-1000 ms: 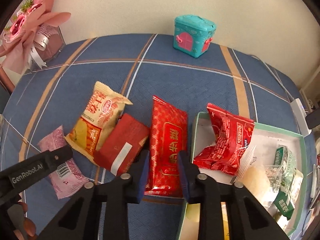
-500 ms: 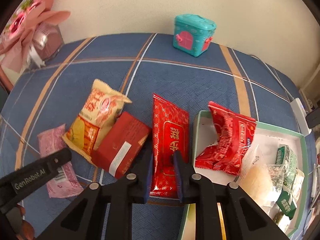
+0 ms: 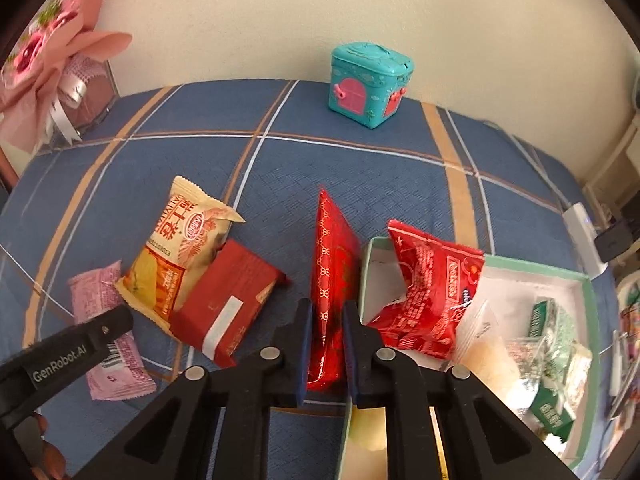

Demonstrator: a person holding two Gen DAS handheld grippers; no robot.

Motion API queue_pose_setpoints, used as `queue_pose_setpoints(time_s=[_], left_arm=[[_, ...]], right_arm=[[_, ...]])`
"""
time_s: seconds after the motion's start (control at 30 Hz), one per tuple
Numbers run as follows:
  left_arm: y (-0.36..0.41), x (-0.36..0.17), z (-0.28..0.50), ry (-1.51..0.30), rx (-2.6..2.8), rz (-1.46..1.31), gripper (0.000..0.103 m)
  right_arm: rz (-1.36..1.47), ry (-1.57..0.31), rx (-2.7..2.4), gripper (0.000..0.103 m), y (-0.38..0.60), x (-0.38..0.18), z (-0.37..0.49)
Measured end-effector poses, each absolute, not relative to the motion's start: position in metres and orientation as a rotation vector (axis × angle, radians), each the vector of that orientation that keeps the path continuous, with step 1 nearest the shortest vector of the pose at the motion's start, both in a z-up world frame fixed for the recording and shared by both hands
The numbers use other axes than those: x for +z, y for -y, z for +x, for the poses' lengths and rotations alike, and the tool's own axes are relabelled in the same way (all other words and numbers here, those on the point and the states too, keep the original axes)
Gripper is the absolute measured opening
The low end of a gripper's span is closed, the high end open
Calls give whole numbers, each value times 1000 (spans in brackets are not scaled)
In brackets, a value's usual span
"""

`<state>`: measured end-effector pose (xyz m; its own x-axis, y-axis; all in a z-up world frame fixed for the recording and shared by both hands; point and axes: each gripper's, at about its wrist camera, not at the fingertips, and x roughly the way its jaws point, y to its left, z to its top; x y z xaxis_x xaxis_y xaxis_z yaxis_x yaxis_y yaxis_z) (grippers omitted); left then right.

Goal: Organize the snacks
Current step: 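Lift the pink pouch and long red pack off the bedspread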

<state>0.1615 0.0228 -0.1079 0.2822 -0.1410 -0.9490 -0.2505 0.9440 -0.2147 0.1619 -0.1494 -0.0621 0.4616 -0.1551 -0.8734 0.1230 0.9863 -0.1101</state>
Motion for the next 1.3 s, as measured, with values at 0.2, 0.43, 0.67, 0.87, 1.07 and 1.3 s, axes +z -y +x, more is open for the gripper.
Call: queue_pose_setpoints(time_s=[0.2, 0.43, 0.67, 0.87, 1.07, 1.3], left_arm=[[-23, -108, 161, -1290, 76, -352, 53], [-21, -108, 162, -1290, 77, -345, 53], [-16, -109, 163, -1287, 82, -324, 53], [-12, -108, 163, -1287, 82, -312, 51], [-16, -102, 163, -1270, 57, -351, 38], [-24, -78, 162, -1212, 53, -374, 38]], right_arm=[[-61, -1064, -208, 15, 153, -59, 162], [-150, -1064, -232, 15, 145, -65, 163], [-155, -1064, -224, 15, 142, -68, 162], [-129, -1059, -210, 14, 144, -67, 162], [-25, -1058, -168, 12, 153, -59, 161], [59, -1026, -132, 10, 158, -39, 159]])
